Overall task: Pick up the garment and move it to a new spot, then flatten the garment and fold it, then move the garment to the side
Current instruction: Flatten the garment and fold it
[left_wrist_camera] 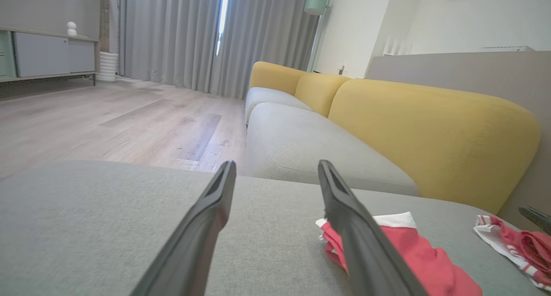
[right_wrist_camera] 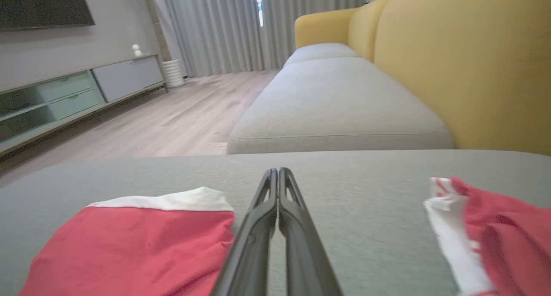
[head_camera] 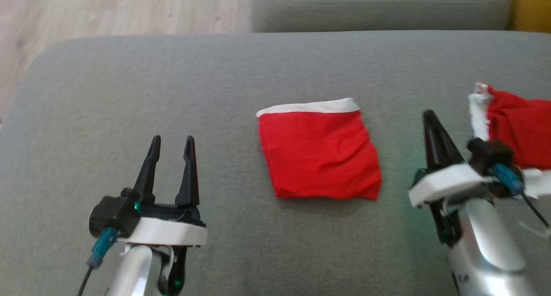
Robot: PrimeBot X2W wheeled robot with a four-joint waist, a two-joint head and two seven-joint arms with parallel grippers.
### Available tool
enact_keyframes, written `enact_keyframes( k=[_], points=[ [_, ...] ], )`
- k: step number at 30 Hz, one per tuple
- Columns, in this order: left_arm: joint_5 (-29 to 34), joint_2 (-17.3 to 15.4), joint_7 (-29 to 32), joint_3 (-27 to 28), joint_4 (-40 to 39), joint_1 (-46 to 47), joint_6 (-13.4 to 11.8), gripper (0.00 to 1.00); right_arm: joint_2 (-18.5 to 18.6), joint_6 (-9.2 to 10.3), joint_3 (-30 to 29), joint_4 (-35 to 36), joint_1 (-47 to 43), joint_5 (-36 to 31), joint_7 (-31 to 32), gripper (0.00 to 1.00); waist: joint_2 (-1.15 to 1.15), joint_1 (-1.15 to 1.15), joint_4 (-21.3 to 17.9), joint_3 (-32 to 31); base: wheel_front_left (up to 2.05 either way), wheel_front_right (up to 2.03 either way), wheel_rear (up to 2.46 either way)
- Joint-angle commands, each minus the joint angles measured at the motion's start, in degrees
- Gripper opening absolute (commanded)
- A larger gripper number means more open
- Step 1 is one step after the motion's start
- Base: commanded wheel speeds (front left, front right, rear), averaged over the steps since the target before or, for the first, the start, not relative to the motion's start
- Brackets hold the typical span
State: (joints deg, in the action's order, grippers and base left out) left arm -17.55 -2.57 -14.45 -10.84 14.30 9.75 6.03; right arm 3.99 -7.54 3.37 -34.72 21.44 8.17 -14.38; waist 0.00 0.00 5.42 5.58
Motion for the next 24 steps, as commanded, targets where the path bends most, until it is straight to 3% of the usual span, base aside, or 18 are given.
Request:
enact_keyframes(
  k=[1,6,7,8,9,24],
  points=[
    [0.5,-0.3,-0.5,2.5,-2.3,0.9,-0.2,1.0,-0.5,0.05,0.2,4.0,-0.3,-0.8,-0.6,0.0,0.0,0.0,-2.0,-1.1,0.0,0.0,0.0],
    [0.6,-0.3,-0.5,3.0,-1.8,-0.2,-0.3,1.0,-0.9,0.05,-1.5,9.6,-6.4,-1.7,-0.6,0.0,0.0,0.0,-4.0,-2.0,0.0,0.0,0.0],
    [0.6,-0.3,-0.5,3.1,-1.6,-0.6,-0.3,1.0,-0.9,0.05,-1.8,10.6,-7.4,-1.6,-0.6,0.05,0.0,0.0,-4.3,-2.2,0.0,0.0,0.0],
    [0.6,-0.3,-0.5,3.2,-1.3,-0.9,-0.3,1.0,-1.0,0.05,-1.9,11.7,-8.4,-1.7,-0.6,0.63,0.0,0.0,-4.6,-2.3,0.0,0.0,0.0],
    [0.6,-0.3,-0.5,3.3,-1.0,-1.2,-0.3,1.0,-1.0,0.05,-1.9,12.7,-9.4,-1.8,-0.6,1.0,0.0,0.0,-4.8,-2.5,0.0,0.0,0.0],
    [0.1,-0.3,-0.5,3.0,0.5,-2.1,-0.5,1.0,-1.1,0.05,-0.9,16.3,-12.8,0.8,-0.6,1.0,0.0,0.0,-4.8,-2.4,0.0,0.0,0.0]
  ],
)
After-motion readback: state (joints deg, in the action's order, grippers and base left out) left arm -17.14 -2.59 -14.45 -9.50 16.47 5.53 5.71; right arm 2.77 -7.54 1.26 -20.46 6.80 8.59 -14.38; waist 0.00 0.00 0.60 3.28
